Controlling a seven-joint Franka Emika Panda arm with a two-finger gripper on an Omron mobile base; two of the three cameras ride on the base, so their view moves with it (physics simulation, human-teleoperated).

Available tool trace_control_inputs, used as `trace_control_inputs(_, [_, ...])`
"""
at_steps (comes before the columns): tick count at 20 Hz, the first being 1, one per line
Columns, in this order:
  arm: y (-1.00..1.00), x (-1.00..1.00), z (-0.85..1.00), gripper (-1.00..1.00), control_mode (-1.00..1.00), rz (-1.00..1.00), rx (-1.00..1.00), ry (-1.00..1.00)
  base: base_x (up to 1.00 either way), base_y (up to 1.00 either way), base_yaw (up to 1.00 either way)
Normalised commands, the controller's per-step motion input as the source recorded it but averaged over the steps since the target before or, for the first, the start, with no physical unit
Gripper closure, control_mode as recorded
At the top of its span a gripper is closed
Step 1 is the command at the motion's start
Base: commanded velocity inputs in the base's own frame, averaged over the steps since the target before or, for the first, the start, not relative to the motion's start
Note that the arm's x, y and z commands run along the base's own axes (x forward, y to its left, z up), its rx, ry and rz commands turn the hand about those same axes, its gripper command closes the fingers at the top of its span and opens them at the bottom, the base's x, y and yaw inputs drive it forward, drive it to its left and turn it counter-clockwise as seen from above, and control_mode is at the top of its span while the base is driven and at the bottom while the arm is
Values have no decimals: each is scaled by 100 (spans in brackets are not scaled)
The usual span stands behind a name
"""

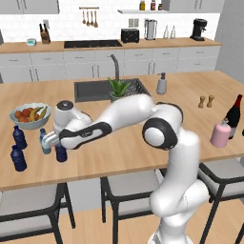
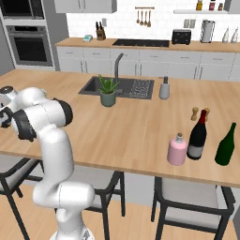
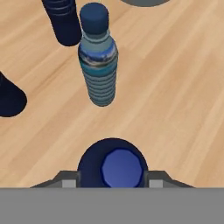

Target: Move the plastic bottles in the middle to the plastics group, and the glass bottles in the middle to the glass group.

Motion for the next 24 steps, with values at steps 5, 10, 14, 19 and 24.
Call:
trace_control_inputs(5, [52, 0, -18, 100, -100, 0, 0, 0, 0, 0, 0])
trace_control_inputs(10, [37, 0, -13, 100, -100, 0, 0, 0, 0, 0, 0])
trace_control_inputs(14, [35, 6, -7, 100, -100, 0, 0, 0, 0, 0, 0])
trace_control_inputs(19, [8, 0, 0, 100, -100, 0, 2, 0, 0, 0, 0])
trace_control_inputs(24, [-51, 0, 0, 100, -100, 0, 13, 0, 0, 0, 0])
